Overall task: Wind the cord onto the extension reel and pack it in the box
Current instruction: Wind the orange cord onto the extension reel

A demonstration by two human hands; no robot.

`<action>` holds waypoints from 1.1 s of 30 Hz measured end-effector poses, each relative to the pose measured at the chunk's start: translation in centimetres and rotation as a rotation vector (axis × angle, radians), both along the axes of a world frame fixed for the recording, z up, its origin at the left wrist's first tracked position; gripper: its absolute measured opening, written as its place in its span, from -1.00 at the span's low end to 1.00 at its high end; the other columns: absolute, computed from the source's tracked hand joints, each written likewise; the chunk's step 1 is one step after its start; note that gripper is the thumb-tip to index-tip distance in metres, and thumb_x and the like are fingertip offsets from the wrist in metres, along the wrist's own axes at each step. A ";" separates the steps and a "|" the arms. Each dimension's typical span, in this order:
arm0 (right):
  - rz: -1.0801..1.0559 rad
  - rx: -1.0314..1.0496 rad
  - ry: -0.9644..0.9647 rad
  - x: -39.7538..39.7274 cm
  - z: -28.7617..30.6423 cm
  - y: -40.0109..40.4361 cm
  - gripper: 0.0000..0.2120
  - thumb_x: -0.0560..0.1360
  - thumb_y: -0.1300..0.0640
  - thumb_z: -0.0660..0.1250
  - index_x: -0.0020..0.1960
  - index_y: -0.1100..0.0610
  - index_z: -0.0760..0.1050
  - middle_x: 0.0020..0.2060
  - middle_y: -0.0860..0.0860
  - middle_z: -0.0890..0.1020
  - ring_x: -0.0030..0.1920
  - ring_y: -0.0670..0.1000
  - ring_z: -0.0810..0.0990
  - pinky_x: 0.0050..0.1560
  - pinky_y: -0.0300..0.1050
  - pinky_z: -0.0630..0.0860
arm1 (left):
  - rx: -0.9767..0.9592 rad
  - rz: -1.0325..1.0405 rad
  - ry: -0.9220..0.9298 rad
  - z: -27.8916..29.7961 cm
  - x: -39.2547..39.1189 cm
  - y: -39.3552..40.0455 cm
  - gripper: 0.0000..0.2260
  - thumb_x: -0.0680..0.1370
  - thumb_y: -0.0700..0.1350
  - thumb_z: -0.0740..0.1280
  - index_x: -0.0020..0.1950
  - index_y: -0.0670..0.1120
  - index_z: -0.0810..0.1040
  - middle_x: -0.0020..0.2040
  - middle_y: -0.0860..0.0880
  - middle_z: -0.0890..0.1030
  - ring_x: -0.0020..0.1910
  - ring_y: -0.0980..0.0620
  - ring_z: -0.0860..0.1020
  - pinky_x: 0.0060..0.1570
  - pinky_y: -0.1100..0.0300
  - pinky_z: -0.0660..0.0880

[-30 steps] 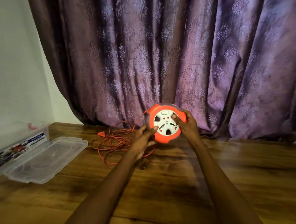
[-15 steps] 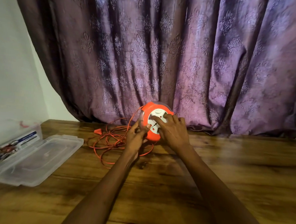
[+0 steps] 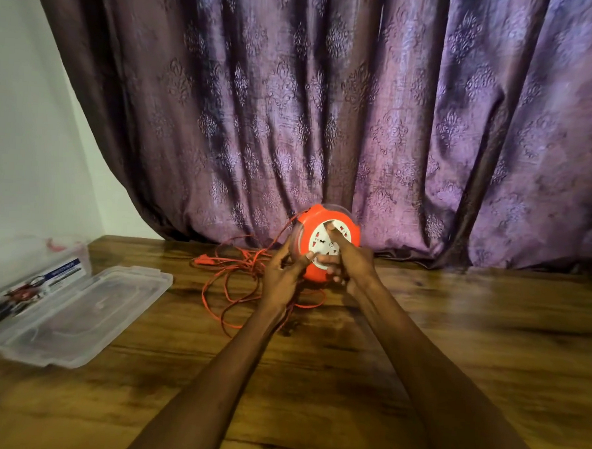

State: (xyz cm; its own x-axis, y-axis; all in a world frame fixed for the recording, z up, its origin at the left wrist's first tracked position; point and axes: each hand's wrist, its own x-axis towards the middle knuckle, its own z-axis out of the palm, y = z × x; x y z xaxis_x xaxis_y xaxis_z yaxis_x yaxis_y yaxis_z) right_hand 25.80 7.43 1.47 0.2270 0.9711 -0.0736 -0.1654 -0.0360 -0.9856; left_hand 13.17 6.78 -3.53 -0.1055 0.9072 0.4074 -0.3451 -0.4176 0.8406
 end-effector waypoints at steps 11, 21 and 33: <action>0.079 0.946 -1.549 2.6 0.5 -0.1 -0.67 0.49 0.15 0.35 0.21 -0.10 0.59 0.28 0.02 0.52 0.23 0.17 0.49 0.14 0.13 0.45 | -0.187 -0.019 0.082 0.3 -3.8 1.1 -0.70 0.51 -0.02 0.45 0.23 -0.02 0.62 0.12 -0.15 0.67 0.10 -0.19 0.61 0.12 -0.29 0.51; -0.016 1.117 -2.030 3.6 2.1 -0.1 -0.57 0.45 -0.02 0.26 0.30 -0.27 0.50 0.19 0.07 0.59 0.26 0.19 0.52 0.15 0.12 0.41 | -0.166 -0.069 0.066 0.3 -3.4 0.4 -0.69 0.52 -0.01 0.43 0.26 0.00 0.60 -0.01 -0.18 0.56 -0.04 -0.14 0.48 -0.17 0.07 0.48; -0.048 0.078 -0.612 0.6 2.6 -0.4 -0.35 0.20 -0.45 0.34 -0.16 0.14 0.64 -0.40 0.05 0.71 -0.44 0.02 0.66 -0.26 -0.06 0.64 | -0.092 -0.070 -0.132 0.0 0.6 -0.6 -0.61 0.53 -0.22 0.42 0.35 -0.04 0.55 0.05 -0.04 0.71 -0.06 0.02 0.67 -0.08 0.03 0.65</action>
